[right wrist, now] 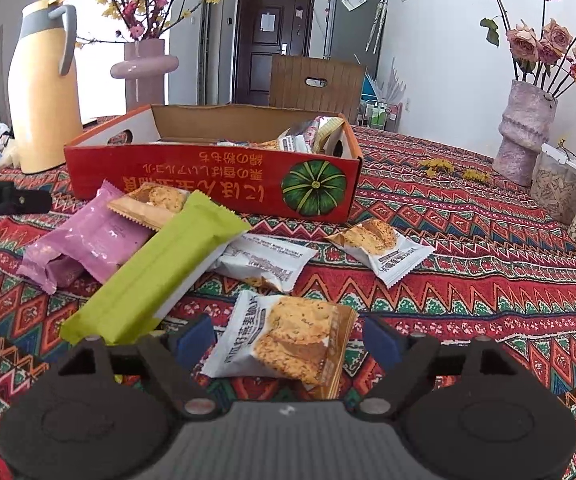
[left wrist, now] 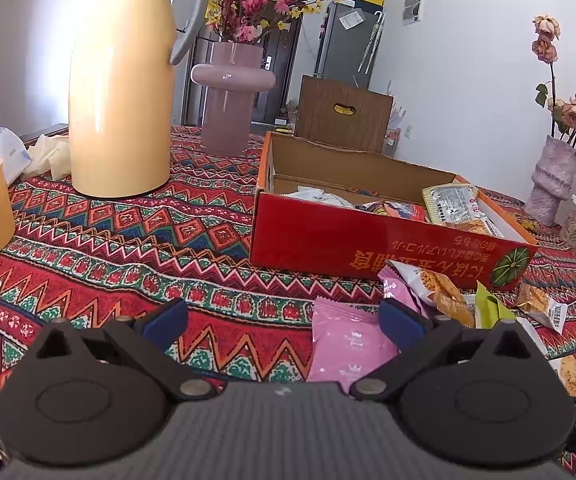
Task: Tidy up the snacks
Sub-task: 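Close the right tool on the clear cookie packet and lift it, then grasp the pink packet with the left tool while the right holds the cookie packet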
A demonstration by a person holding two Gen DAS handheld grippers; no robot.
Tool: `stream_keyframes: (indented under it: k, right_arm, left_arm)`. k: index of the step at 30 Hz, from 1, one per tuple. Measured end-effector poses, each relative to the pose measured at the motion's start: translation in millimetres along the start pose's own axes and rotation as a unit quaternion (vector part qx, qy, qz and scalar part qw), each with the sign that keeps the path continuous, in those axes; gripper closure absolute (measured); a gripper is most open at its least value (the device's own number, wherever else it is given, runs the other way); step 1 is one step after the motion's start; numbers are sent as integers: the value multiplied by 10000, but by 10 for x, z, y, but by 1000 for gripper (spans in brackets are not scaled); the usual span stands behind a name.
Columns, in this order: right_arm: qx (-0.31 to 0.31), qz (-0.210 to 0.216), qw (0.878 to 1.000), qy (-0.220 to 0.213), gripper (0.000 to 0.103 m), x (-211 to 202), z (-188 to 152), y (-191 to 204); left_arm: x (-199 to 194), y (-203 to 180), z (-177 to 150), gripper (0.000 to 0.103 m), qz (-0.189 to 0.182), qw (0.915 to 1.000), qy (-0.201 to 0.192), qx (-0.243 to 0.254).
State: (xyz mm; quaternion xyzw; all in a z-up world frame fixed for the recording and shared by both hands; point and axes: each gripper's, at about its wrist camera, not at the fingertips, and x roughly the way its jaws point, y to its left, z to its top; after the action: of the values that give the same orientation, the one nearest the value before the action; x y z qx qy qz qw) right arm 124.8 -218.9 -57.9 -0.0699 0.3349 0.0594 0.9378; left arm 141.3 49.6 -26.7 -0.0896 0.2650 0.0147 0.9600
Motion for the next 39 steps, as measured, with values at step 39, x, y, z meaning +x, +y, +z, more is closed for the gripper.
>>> stream_keyframes:
  k: [39]
  right_arm:
    - [968, 577, 9919, -593, 58, 205, 35, -433]
  left_arm:
    - [251, -410, -16, 0, 104, 9923, 943, 794]
